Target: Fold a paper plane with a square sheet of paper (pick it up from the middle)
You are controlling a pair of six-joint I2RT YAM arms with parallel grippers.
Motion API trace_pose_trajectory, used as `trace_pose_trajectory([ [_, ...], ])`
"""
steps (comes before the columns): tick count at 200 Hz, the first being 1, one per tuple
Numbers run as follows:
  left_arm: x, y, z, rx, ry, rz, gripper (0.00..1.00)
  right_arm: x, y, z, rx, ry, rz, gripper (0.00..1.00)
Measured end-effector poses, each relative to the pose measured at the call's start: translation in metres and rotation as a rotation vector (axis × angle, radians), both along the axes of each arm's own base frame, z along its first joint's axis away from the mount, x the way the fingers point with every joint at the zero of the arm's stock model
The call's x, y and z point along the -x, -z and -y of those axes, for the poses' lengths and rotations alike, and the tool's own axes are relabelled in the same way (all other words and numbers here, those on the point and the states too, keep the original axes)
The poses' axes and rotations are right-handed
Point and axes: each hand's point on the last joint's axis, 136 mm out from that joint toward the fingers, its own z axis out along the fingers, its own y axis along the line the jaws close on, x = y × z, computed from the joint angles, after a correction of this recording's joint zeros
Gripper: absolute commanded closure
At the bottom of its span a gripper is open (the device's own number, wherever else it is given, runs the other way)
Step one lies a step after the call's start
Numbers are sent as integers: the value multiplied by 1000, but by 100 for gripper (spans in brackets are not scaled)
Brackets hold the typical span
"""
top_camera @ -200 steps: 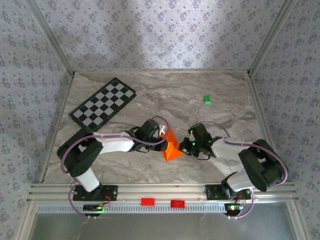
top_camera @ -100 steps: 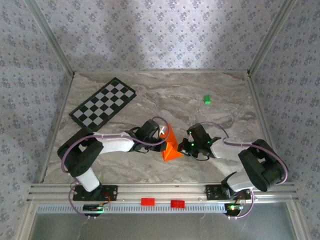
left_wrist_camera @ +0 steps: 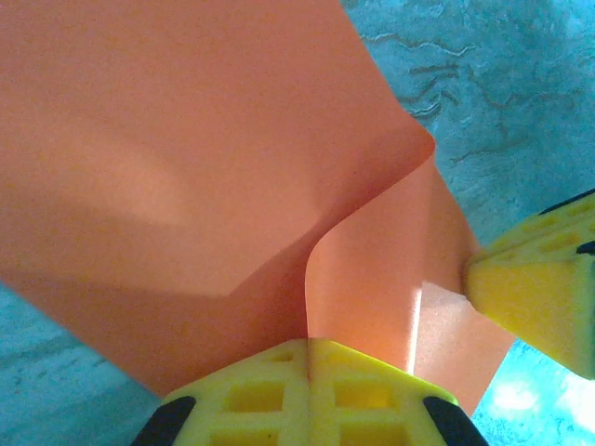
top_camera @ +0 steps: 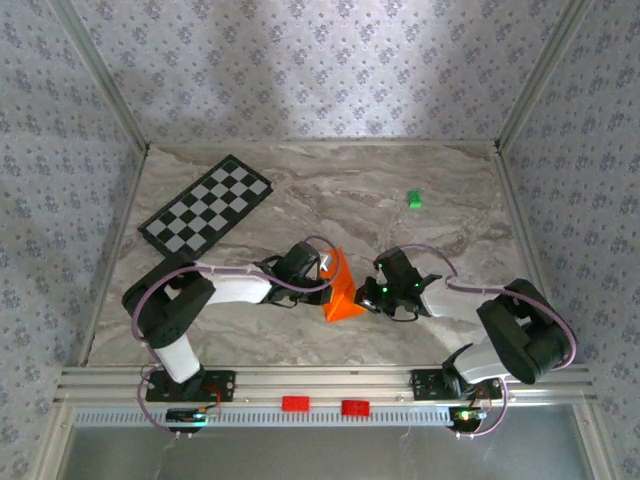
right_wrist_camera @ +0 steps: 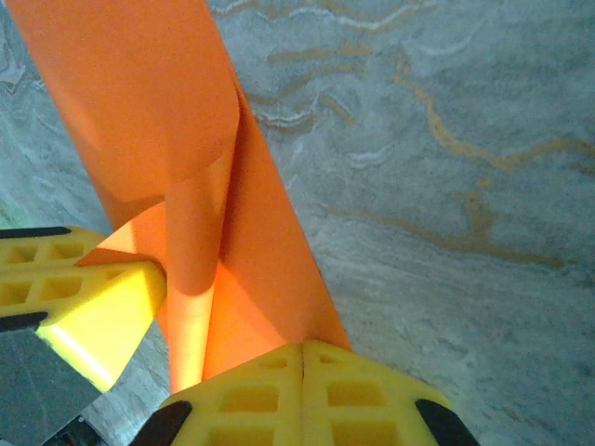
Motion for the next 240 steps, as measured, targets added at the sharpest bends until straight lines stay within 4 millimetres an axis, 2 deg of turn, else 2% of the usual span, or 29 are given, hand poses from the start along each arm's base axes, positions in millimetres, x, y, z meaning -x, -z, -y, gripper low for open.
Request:
trace_pose_trajectory([
  [63,0,0,2,28,5,15,100,0,-14,-4,-35,-4,26,96],
  [107,0,0,2,31,5,17,100,3,1,-6,-19,-9,-27,100],
  [140,3,-2,-3,24,0,18,100,2,2,-5,2,-2,-19,100],
  [176,1,-16,-5,38,-10,48,100,2,2,-5,3,-2,-16,100],
  [240,-1,-13,-8,21,-24,56,100,3,2,-5,3,-5,-15,100],
])
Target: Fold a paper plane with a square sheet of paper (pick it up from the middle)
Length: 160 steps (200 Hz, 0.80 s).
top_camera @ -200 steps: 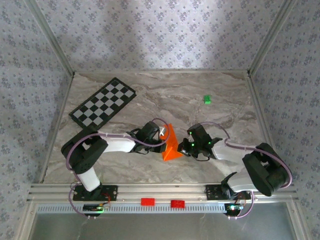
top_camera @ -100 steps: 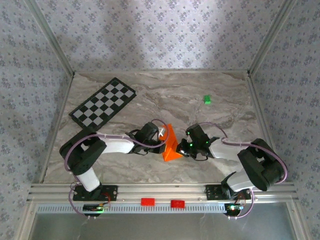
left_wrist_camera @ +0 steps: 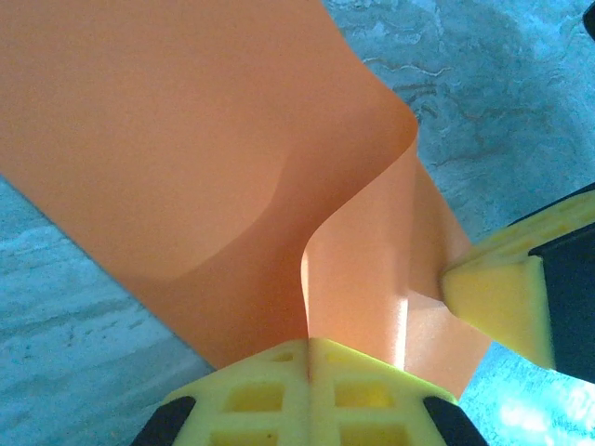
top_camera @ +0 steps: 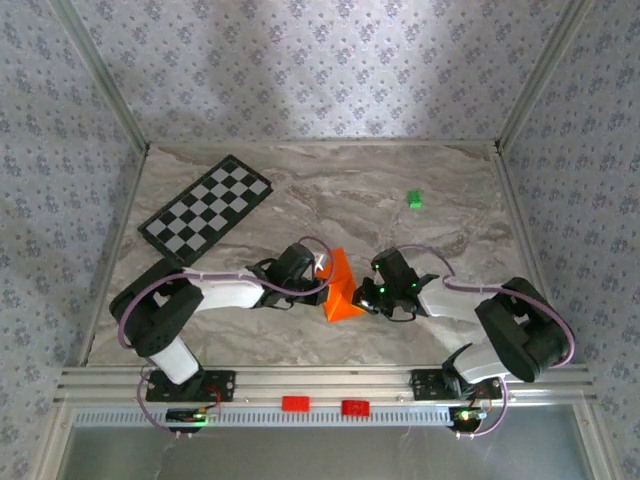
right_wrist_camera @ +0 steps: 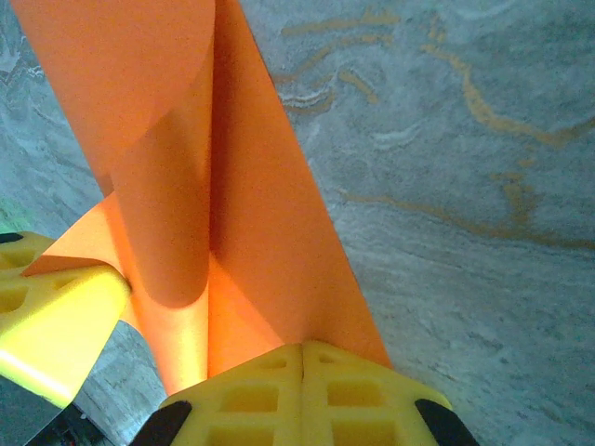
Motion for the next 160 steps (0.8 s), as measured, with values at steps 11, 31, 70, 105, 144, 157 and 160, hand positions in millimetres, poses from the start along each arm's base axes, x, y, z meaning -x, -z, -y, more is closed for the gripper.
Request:
trace_pose_trajectory([
  [11,0,0,0,-1,0,0,100,0,0,0,0,0,0,100],
  [31,0,4,-1,-10,-1,-5,100,0,0,0,0,0,0,100],
  [70,1,9,-2,-26,6,-7,100,0,0,0,0,0,0,100],
  [105,1,11,-3,-33,10,-4,100,0,0,0,0,0,-1,100],
  [144,0,9,-2,-31,15,2,100,0,0,0,-1,0,0,100],
  [157,0,9,-2,-31,16,2,100,0,0,0,-1,0,0,100],
  [160,0,9,-2,-31,16,2,100,0,0,0,-1,0,0,100],
])
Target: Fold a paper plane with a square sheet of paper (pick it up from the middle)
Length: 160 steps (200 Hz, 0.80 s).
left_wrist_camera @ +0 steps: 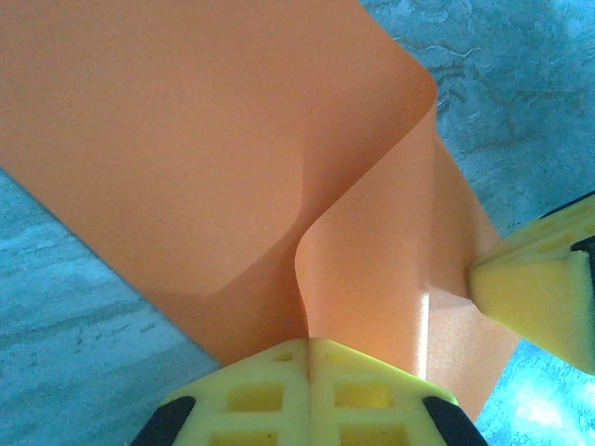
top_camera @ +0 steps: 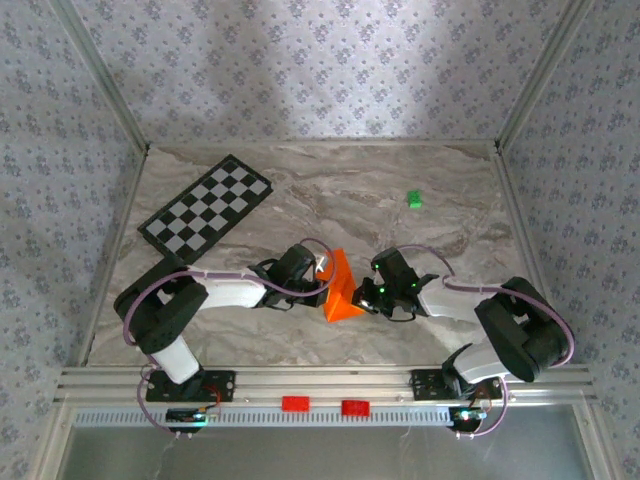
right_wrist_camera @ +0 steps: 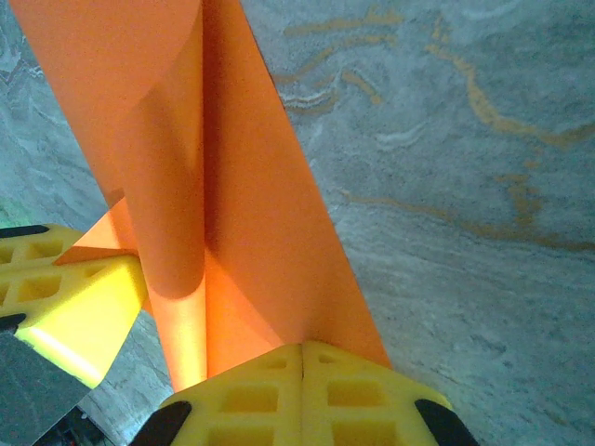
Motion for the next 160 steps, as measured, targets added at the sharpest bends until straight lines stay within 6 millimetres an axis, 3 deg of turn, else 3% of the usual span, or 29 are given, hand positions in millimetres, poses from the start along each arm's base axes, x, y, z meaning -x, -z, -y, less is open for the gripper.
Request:
trace_pose_trajectory([
  [85,-3,-5,4,11,1,9,100,0,0,0,0,0,0,100],
  [160,-5,3,7,2,8,3,100,0,0,0,-3,-1,3,100],
])
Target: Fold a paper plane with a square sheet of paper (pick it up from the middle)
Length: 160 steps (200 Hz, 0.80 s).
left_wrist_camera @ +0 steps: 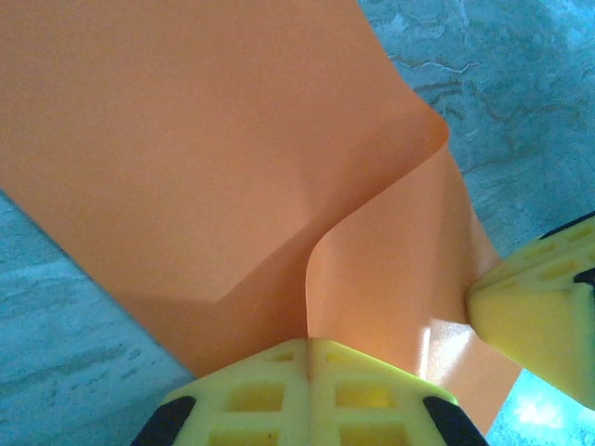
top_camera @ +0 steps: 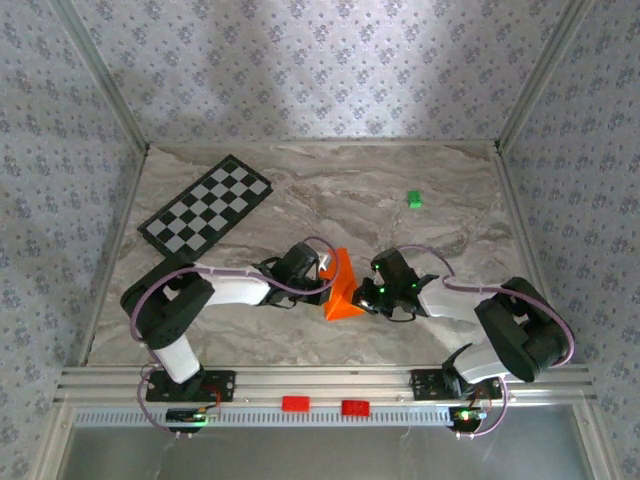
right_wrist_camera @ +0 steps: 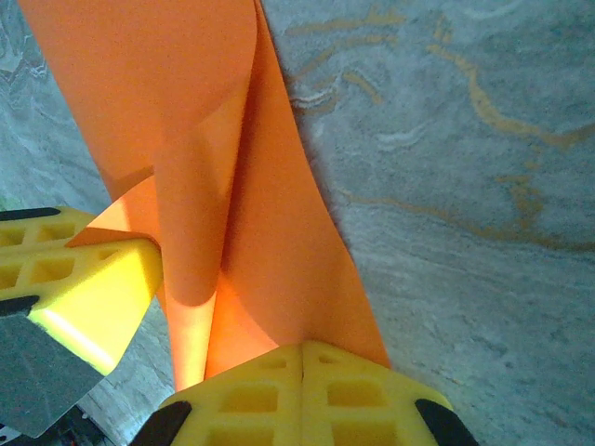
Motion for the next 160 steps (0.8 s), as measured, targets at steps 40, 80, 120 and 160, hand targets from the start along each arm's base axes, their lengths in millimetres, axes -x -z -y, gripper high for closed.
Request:
trace_pose_trajectory([
  [40,0,-1,-1,-2,-3,3,100,0,0,0,0,0,0,100],
  [80,1,-2,-2,-8,-3,0,100,0,0,0,0,0,0,100],
  [120,1,-2,-4,-15,-7,1,100,0,0,0,-1,0,2,100],
  [160,1,-1,-5,-22,-7,1,100,0,0,0,-3,0,2,100],
])
